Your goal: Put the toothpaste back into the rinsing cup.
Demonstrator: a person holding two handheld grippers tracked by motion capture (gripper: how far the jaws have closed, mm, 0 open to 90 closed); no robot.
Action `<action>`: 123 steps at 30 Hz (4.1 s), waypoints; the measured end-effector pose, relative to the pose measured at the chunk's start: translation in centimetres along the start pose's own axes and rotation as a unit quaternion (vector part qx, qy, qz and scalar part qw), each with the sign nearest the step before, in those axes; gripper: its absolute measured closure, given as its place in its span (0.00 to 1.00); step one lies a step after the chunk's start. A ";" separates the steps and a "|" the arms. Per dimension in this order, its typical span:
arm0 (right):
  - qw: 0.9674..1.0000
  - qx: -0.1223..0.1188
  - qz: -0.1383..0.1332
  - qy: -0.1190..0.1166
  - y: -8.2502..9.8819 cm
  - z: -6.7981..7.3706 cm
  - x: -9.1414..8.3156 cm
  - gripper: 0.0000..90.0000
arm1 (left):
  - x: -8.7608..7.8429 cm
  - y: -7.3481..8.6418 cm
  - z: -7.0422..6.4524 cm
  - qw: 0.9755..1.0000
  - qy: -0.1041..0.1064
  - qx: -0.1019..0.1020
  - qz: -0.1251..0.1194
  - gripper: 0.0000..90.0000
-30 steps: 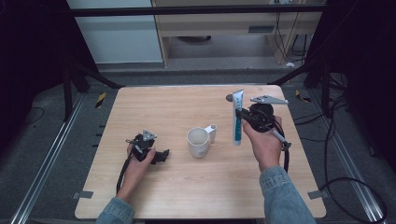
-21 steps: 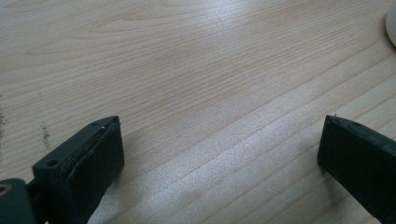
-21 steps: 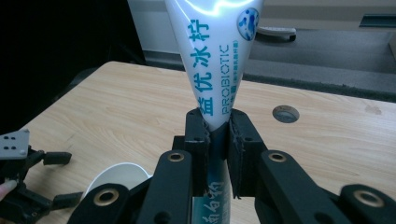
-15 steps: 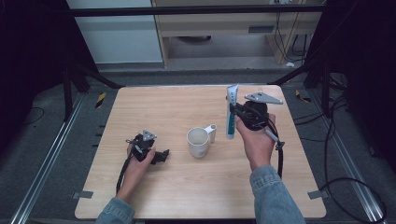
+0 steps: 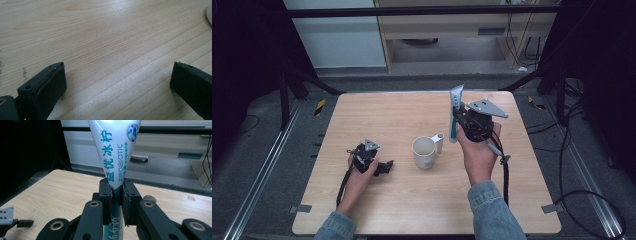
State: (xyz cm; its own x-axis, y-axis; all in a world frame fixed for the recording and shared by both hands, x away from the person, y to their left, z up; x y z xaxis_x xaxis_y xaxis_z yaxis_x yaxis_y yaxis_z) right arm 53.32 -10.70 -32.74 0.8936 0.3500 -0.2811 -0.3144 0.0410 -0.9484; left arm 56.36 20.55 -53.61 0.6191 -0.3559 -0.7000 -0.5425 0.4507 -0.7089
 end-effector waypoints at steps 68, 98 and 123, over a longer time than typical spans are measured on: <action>0.998 0.005 -0.042 -0.047 1.8 6.3 2.4 0.88 | 0.0 0.0 0.1 1.000 0.003 0.002 -0.001 0.00; 0.999 0.008 -0.022 -0.049 4.7 6.3 3.2 0.88 | 0.1 0.0 0.1 1.000 0.003 0.002 -0.001 0.00; 0.999 0.018 0.004 -0.044 7.4 5.7 4.9 0.88 | 0.1 0.0 0.0 1.000 0.004 0.000 -0.001 0.00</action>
State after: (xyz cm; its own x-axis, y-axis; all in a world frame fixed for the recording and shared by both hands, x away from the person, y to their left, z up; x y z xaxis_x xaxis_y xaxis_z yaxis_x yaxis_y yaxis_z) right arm 53.51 -3.33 -40.31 0.8603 0.4309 -0.2724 -0.3336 0.0718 -0.9400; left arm 56.44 20.55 -53.62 0.6163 -0.3628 -0.6990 -0.5406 0.4506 -0.7104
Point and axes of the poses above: each handheld gripper's, and its own axes: x roughly forward along the jaws, y roughly out of its underside, z roughly to its left, the point moved 4 cm from there along x, roughly forward along the jaws, and after that the axes turned 5 degrees about x, right-handed, at the moved point
